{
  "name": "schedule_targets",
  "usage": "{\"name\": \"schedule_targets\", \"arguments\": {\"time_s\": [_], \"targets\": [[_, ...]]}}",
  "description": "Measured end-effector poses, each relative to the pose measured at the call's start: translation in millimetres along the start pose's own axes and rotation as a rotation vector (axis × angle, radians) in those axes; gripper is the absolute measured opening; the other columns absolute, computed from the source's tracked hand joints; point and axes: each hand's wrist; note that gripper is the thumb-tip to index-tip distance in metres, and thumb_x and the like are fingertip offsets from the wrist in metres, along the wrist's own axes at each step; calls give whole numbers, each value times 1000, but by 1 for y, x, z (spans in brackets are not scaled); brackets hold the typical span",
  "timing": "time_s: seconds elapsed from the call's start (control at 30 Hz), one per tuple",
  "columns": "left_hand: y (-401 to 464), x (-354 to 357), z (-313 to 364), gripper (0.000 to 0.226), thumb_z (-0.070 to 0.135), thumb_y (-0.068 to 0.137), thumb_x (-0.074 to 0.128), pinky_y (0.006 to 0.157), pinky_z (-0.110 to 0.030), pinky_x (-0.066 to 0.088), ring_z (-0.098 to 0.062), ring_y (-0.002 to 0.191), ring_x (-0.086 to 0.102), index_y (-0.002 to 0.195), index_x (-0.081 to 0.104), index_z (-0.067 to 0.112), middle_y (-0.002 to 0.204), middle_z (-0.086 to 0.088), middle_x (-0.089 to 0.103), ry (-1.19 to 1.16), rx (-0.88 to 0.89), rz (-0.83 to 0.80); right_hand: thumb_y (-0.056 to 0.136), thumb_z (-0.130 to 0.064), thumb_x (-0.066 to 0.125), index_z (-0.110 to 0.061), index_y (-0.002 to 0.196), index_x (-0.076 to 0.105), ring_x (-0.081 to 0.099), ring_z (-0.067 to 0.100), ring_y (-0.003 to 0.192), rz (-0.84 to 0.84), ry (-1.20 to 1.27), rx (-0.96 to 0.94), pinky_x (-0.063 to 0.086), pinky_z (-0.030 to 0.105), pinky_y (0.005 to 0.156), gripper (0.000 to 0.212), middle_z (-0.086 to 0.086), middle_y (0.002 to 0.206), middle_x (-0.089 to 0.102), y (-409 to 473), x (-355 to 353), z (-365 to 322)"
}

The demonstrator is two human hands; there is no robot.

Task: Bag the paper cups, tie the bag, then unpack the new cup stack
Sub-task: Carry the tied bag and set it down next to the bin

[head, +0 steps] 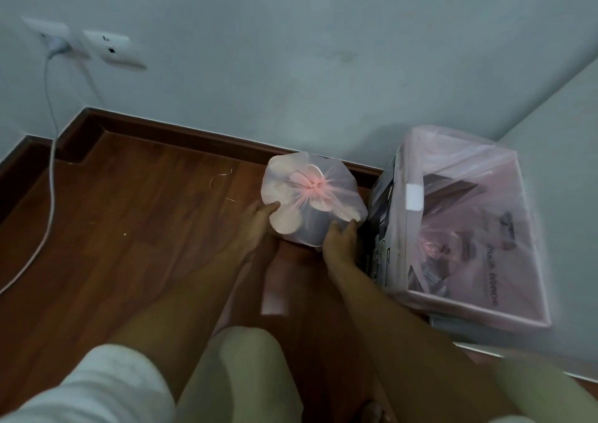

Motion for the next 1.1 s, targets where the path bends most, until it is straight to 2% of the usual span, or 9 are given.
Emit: {"name": "schedule_targets", "arguments": {"time_s": [0.1, 0.2, 0.27, 0.4, 0.5, 0.6, 0.73, 0.83, 1.1], "targets": [[-29, -8, 41, 10, 26, 96, 65, 86, -36, 56, -11, 93, 61, 102, 71, 21, 94, 19, 62, 81, 16, 25, 102, -24, 44, -11, 155, 33, 41, 39, 139, -53, -43, -19, 36, 48, 115, 56, 18, 155, 39, -25, -15, -46], [-66, -11, 92, 56, 39, 88, 72, 106, -48, 49, -14, 116, 59, 137, 62, 14, 130, 10, 63, 138, 40, 29, 101, -17, 45, -5, 141, 50, 54, 35, 122, -103, -75, -39, 45, 43, 106, 42, 20, 135, 55, -64, -41, -107], [-107, -9, 146, 70, 43, 83, 76, 104, -44, 50, -19, 123, 58, 142, 57, 12, 141, 4, 58, 136, 16, 30, 99, -15, 46, -2, 131, 57, 57, 34, 116, -114, -97, -63, 47, 42, 103, 36, 21, 127, 60, -97, -70, -158], [-176, -10, 237, 3, 22, 94, 70, 69, -5, 46, 3, 80, 56, 93, 68, 22, 91, 15, 61, 239, 19, 13, 94, -14, 45, -12, 104, 58, 57, 27, 98, -121, -132, -81, 45, 33, 86, 17, 11, 105, 61, -151, -126, -239], [-240, -4, 317, 15, 19, 94, 70, 65, 1, 39, 1, 81, 53, 82, 63, 26, 86, 15, 59, 296, 31, -13, 87, -20, 45, -16, 111, 63, 62, 30, 100, -95, -97, -87, 51, 39, 91, 31, 8, 110, 68, -195, -174, -299], [-292, 1, 380, 6, 21, 94, 70, 77, -16, 49, -5, 83, 61, 90, 69, 24, 89, 11, 66, 339, 42, -22, 87, -15, 47, -10, 100, 63, 62, 33, 91, -91, -68, -91, 53, 46, 86, 21, 11, 94, 68, -239, -220, -354], [-359, 11, 451, 62, 33, 89, 74, 112, -31, 40, -20, 131, 54, 141, 57, 3, 144, -8, 58, 392, 83, -71, 85, -21, 48, -9, 111, 63, 64, 38, 100, -44, 20, -61, 52, 51, 93, 32, 15, 101, 69, -296, -275, -413], [-399, 25, 489, 67, 35, 90, 72, 111, -32, 41, -22, 133, 53, 145, 52, 3, 149, -10, 53, 439, 125, -138, 88, -22, 48, -10, 132, 58, 66, 35, 106, 1, 31, -76, 53, 47, 96, 47, 16, 114, 70, -337, -317, -449], [-462, 99, 529, 73, 45, 84, 74, 113, -47, 43, -25, 130, 55, 145, 53, 10, 142, -10, 58, 461, 210, -248, 80, -33, 49, -15, 131, 62, 66, 30, 113, 91, 69, -161, 53, 52, 99, 56, 11, 123, 69, -351, -427, -466]]}}
Point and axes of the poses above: each hand's wrist, its own y-axis towards the middle knuckle, its own x-axis out of the palm, z = x × y
